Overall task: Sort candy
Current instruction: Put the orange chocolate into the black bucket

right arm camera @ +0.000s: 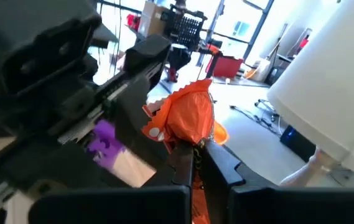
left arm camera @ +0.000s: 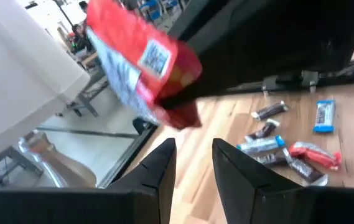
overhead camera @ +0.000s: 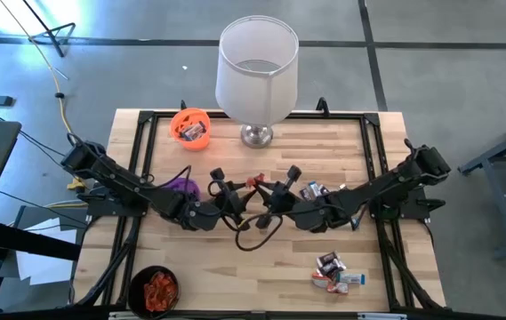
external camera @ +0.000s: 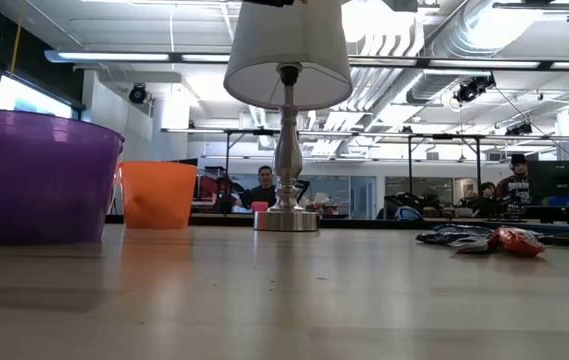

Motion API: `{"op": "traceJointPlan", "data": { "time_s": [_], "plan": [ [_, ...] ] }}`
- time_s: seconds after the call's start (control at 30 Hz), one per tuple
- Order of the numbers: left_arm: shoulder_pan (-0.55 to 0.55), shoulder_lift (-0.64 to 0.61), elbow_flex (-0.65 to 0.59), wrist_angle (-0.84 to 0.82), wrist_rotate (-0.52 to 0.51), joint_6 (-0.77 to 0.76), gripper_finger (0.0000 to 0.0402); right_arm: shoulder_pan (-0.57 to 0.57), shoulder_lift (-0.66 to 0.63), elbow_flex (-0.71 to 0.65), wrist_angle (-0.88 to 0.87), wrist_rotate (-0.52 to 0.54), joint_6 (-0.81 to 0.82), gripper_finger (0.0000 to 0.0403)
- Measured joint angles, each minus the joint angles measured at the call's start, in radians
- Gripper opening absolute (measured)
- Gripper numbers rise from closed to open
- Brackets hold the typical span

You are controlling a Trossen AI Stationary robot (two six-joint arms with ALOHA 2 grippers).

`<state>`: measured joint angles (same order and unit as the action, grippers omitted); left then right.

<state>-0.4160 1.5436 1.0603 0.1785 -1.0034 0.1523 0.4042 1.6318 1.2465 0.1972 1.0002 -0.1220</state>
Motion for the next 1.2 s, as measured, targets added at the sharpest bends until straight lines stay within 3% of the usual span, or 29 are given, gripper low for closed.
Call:
{"op": "traceJointPlan", "data": {
  "time_s": [0.4, 0.53, 0.8, 0.97, 1.2],
  "plan": [
    [-0.007, -0.001, 0.0, 0.016, -0.033, 0.034, 0.0094, -0.005, -0.001, 0.0, 0.047, -0.021, -0.036, 0.0004],
    [-0.014, -0.001, 0.0, 0.024, -0.1, 0.035, 0.0094, -0.02, -0.026, 0.0, -0.007, -0.001, -0.006, 0.0004],
    [-0.026, -0.001, 0.0, 0.032, -0.138, 0.035, 0.0094, -0.066, -0.042, 0.0, -0.031, -0.107, 0.039, 0.0004],
    [-0.04, -0.001, 0.0, 0.035, -0.151, 0.036, 0.0094, -0.072, -0.055, 0.0, -0.044, -0.119, 0.019, 0.0004],
    [-0.073, -0.014, -0.008, -0.015, -0.256, 0.042, 0.0094, -0.088, -0.209, -0.12, -0.057, -0.166, 0.034, 0.0004]
  ]
}}
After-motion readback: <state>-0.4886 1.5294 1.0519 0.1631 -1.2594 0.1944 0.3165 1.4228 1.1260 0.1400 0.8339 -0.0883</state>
